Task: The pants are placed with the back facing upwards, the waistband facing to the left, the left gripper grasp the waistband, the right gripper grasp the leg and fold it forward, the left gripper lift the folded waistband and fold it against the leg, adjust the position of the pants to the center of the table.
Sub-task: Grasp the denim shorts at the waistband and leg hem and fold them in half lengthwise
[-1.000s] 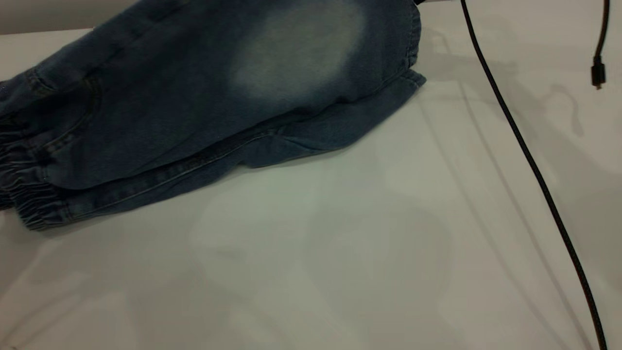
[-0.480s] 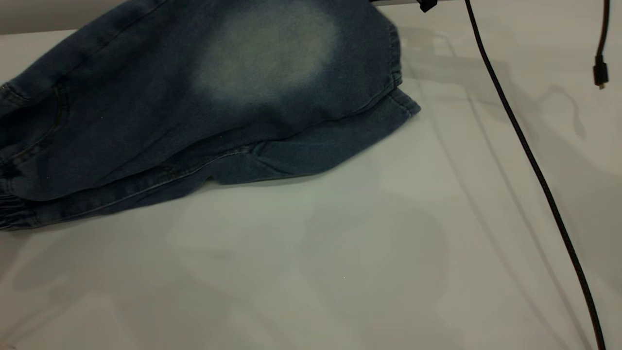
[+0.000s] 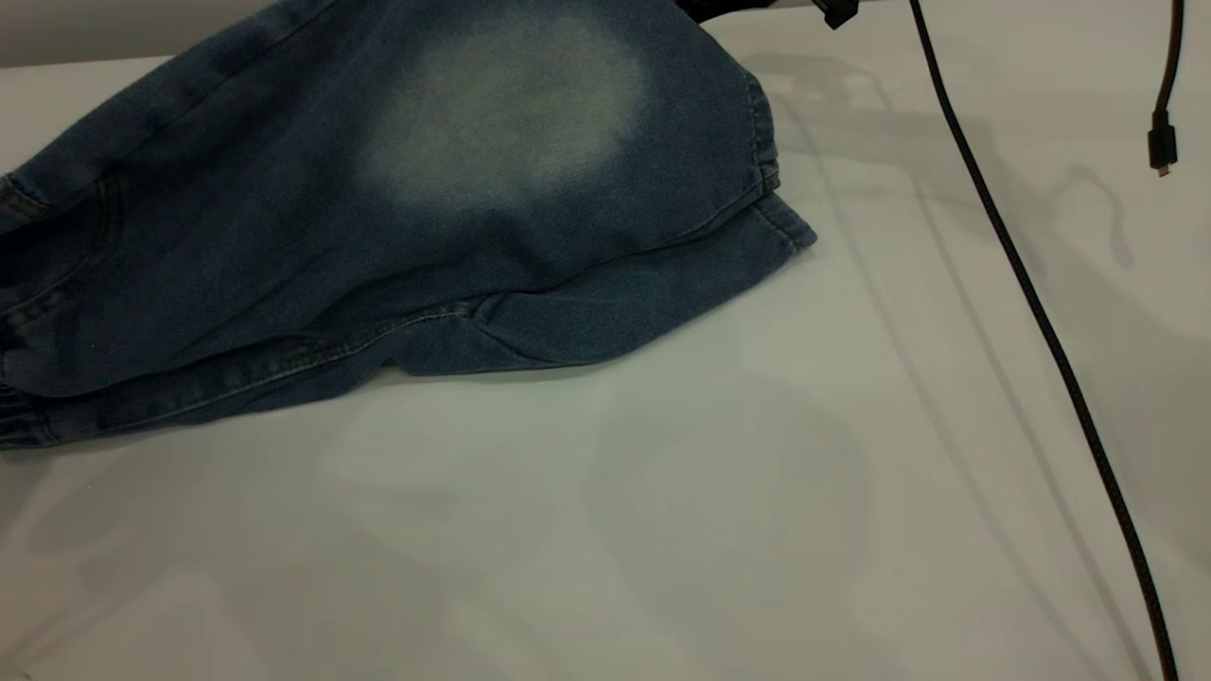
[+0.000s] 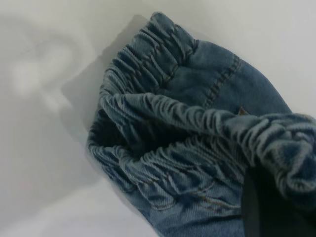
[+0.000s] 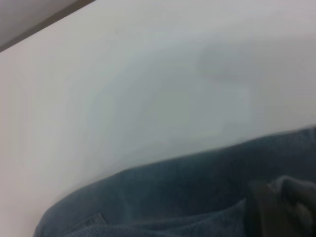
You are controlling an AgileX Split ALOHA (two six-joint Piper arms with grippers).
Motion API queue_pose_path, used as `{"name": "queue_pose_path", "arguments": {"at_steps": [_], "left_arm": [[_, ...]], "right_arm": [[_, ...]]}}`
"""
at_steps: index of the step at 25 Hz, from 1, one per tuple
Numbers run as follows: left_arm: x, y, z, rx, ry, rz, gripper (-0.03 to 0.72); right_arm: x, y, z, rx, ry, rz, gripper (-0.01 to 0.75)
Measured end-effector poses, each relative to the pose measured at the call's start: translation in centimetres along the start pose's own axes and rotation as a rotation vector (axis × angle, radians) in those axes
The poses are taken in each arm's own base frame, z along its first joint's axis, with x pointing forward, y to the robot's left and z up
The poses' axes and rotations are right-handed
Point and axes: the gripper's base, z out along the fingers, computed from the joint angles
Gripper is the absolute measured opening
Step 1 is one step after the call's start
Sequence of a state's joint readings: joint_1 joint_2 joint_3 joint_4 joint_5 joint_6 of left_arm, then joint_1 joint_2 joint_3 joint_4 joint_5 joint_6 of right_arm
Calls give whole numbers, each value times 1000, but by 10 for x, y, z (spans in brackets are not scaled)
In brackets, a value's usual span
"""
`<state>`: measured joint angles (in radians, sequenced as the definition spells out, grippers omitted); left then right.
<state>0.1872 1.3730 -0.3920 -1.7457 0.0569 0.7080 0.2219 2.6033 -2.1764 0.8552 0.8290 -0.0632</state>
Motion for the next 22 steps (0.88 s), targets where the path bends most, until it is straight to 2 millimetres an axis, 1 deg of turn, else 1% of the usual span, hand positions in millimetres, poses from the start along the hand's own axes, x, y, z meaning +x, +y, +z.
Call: {"name": "queue_pose_path", "arguments": {"at_steps": [10,14,16,18,22], "left_arm": [[-3,2,0,-25,-28,21,89],[-3,2,0,-29,-33,59,108],[-5,-1,0,-22,-39,103,142],[-8,-5,-1,-11,-49,150,202],[-14,-16,-2,17,-69,222,382]], "right_arm": [[0,0,0,0,1,1,8],[0,0,0,1,2,0,8],[0,0,0,1,2,0,8],[0,0,0,1,2,0,8],[0,0,0,3,1,-2,8]]}}
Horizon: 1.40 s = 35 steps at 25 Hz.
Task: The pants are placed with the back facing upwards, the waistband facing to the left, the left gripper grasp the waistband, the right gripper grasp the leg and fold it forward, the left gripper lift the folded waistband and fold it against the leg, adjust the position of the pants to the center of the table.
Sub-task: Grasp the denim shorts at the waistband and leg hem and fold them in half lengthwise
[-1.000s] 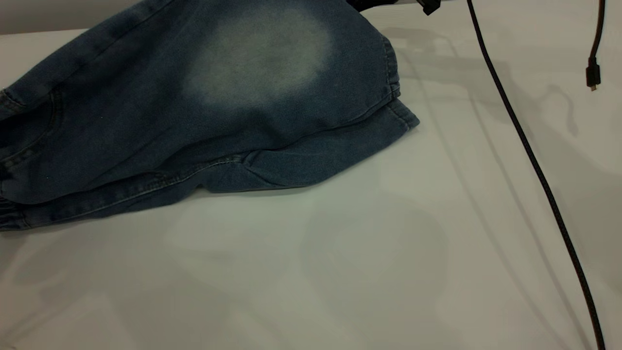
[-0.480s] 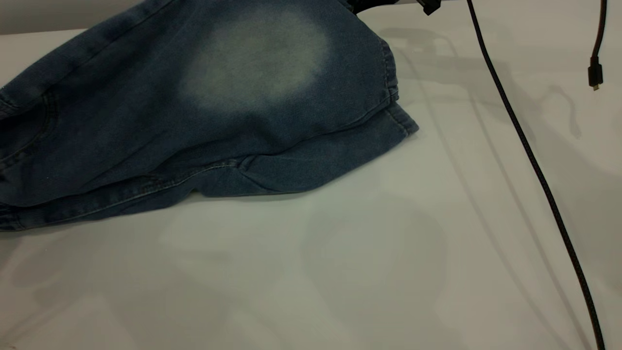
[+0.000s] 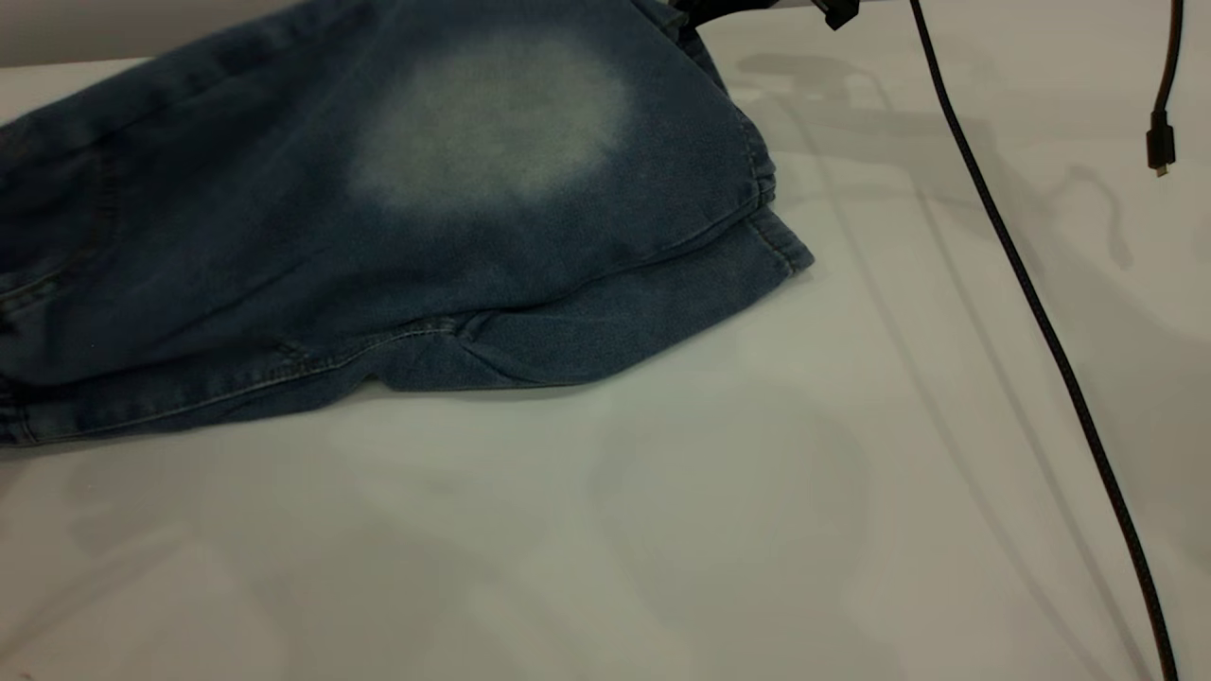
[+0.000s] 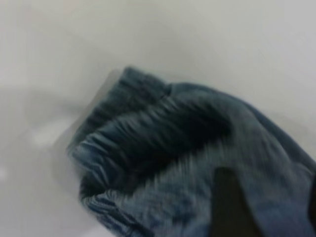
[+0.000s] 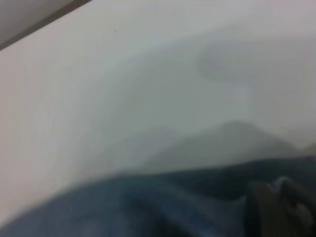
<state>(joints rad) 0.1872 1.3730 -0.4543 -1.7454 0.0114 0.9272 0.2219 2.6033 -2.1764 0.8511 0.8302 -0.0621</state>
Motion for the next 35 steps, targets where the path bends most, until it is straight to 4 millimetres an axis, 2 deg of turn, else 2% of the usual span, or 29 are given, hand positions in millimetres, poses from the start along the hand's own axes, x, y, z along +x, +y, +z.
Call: {"name": "queue_pose_path", "arguments": {"at_steps": [3,7,12,15,25,30,35], "left_arm": [[0,-1,0,7,2,13,490],[0,-1,0,7,2,37,531],[0,-2,0,13,7,62,532],[0,-2,0,13,7,71,532],[3,-4,0,48,32,91,532],[9,1,0,41,57,89,527],[3,16,0,13,47,27,505]], "right_arm": [[0,0,0,0,0,-1,8],[0,0,0,0,1,-5,8],[4,0,0,-5,43,-60,22],[8,1,0,-11,82,-99,64],[15,4,-6,-24,190,-180,351],[11,24,-19,-105,205,-227,378],[3,46,-33,-183,186,-269,380]]}}
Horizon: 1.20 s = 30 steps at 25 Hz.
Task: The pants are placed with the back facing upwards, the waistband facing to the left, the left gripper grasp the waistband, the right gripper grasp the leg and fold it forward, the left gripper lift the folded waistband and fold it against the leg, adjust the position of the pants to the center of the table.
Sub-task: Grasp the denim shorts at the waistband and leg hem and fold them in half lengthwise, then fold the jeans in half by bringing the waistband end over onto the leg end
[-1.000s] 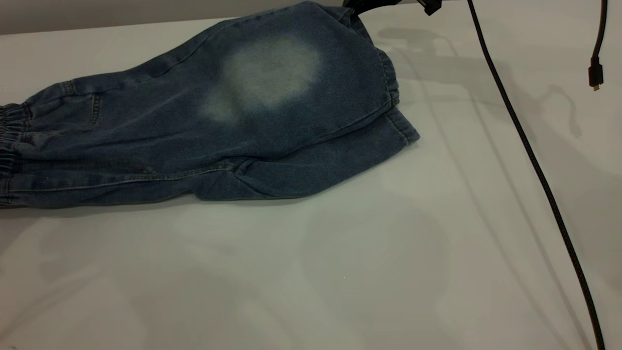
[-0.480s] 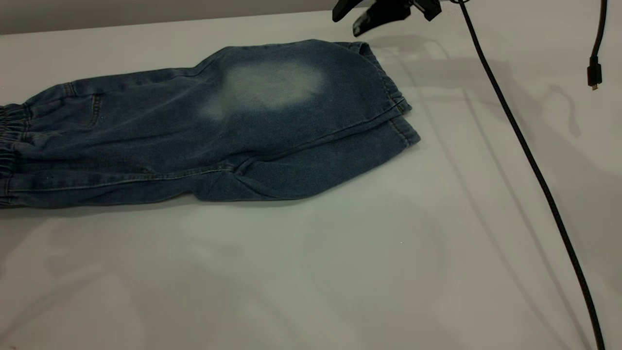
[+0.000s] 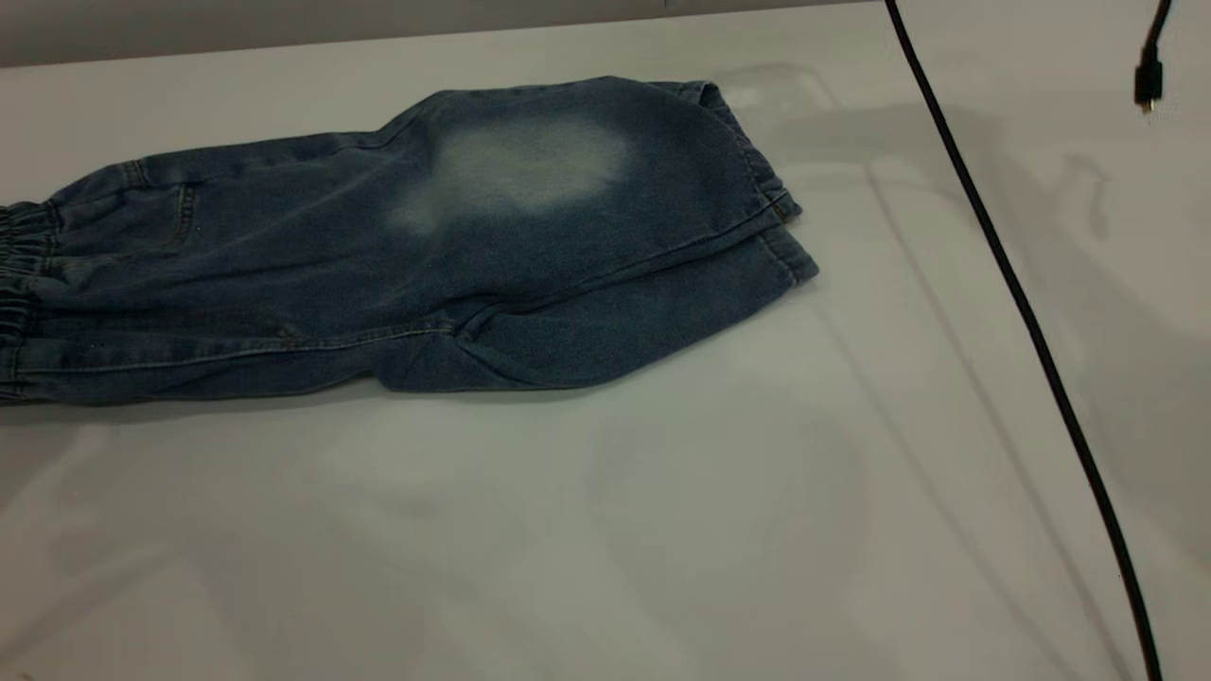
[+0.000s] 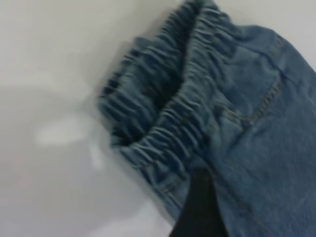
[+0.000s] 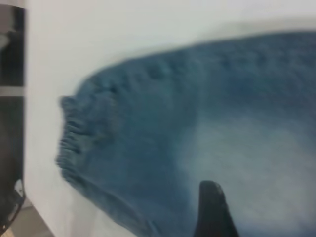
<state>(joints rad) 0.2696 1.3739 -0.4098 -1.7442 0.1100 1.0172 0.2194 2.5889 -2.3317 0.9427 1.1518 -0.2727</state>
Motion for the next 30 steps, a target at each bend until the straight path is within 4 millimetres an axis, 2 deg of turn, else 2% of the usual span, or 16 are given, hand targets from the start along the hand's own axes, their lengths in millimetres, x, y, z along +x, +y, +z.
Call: {"name": "queue_pose_path", "arguments": {"at_steps": [3,8,12,16,21,27,30], "left_arm": [[-11,11,-2,24,-2,-45,503],[-26,34,-12,93,59,-103,501],[-33,63,-20,34,103,-207,500],[-29,82,-14,-55,166,-257,500],[-28,90,-2,-94,194,-242,499],[-33,82,8,37,220,-192,498],[-34,82,7,48,201,-112,498]], "right_arm": [[-4,8,-6,-9,-3,-32,380],[-3,7,-4,-14,6,-32,380],[-3,10,-4,-40,1,-37,380],[-2,15,0,-52,5,-46,380],[1,22,7,-66,15,-71,380],[5,30,15,-76,31,-94,380],[6,32,17,-73,33,-99,380]]}}
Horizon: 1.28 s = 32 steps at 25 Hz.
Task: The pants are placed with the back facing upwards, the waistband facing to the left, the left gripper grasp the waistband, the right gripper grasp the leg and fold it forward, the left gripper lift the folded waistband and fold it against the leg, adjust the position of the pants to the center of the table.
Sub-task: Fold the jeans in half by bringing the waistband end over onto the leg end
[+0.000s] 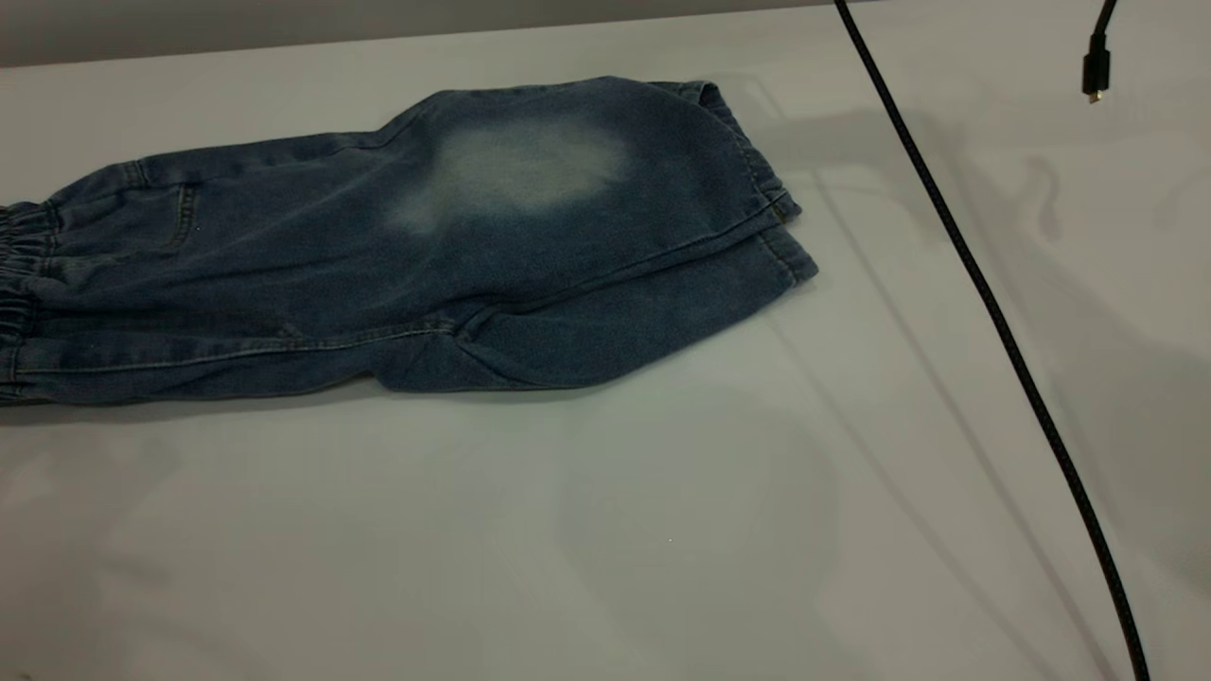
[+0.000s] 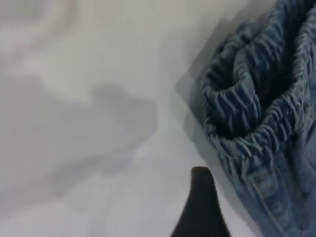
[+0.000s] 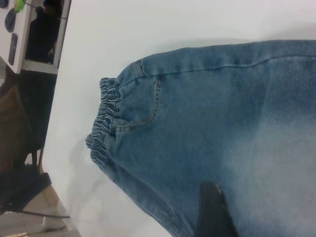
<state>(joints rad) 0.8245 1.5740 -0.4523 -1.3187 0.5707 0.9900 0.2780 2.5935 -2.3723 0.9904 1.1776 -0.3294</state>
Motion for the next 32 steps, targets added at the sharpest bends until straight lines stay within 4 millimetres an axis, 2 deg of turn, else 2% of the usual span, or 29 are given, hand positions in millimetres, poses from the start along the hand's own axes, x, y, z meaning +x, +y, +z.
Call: {"name": "queue_pose_path", "arguments": {"at_steps": [2,9,16,22,32], "left_arm": [[-1,0,0,-5,-6,41,498],[1,3,4,-4,12,1,521],[6,18,26,-28,118,-72,599],[-5,22,47,22,186,-107,598],[-12,19,48,47,151,-75,593]], "right_arm": [[0,1,1,0,-3,-6,381],[-1,1,1,3,-13,-36,381],[-1,-1,2,5,-11,-43,381],[-1,-1,2,-1,-17,-41,381],[-2,0,2,-5,-24,-41,381]]}}
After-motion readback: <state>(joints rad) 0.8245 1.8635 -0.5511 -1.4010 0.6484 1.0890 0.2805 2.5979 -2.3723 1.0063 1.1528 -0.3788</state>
